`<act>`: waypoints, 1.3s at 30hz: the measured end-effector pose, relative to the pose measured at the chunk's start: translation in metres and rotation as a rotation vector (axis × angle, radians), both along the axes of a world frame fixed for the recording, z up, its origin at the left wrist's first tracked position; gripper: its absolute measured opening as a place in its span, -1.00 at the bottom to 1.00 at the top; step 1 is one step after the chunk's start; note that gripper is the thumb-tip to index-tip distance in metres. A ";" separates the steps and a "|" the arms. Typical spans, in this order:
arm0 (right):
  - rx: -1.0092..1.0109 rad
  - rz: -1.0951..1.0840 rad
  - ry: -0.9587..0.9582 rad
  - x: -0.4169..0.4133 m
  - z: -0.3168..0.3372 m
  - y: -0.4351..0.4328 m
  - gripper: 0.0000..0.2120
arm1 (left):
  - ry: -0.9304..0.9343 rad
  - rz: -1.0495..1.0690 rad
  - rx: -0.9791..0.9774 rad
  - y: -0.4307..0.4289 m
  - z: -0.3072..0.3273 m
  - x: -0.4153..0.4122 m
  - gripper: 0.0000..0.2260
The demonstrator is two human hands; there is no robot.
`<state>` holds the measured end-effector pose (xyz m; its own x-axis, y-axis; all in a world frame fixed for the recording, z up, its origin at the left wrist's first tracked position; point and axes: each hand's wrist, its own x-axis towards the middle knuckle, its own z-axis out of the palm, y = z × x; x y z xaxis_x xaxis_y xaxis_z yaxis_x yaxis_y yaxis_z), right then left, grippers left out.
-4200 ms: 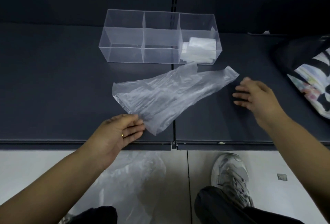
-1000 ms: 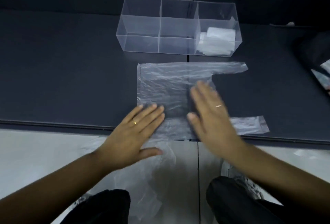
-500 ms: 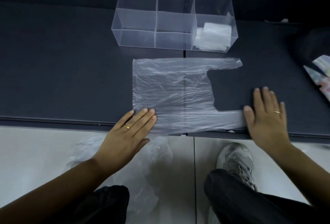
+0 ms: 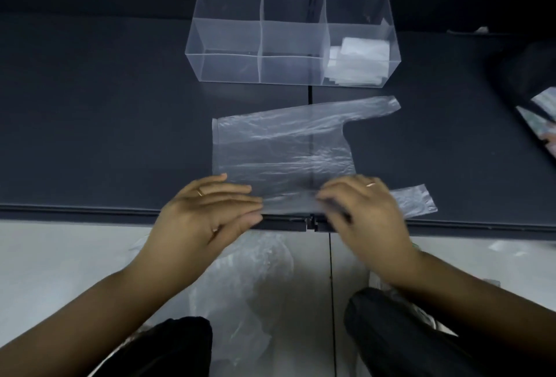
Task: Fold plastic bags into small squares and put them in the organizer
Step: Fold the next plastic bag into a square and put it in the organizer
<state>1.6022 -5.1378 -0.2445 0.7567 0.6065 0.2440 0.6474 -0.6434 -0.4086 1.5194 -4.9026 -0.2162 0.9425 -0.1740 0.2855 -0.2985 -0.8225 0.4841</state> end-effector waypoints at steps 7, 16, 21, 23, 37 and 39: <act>-0.052 -0.168 0.378 0.026 0.037 -0.094 -0.91 | 0.516 0.228 -0.443 0.035 0.017 0.001 -0.88; 0.268 -0.239 0.736 0.100 0.048 -0.097 -0.88 | 0.579 0.455 -0.733 0.060 0.009 0.044 -0.85; 0.234 -0.391 0.733 0.144 0.009 -0.066 -0.84 | 0.502 0.578 -0.676 0.077 -0.023 0.079 -0.93; 0.212 -0.465 0.685 0.153 -0.003 -0.059 -0.79 | 0.483 0.603 -0.621 0.082 -0.034 0.088 -0.90; -0.053 -0.650 0.374 0.150 -0.001 -0.033 -0.80 | 0.122 0.217 0.232 0.018 -0.053 0.077 -0.65; -0.095 -0.581 0.056 0.134 0.011 -0.009 -0.74 | 0.278 0.207 0.301 0.016 -0.063 0.071 -0.48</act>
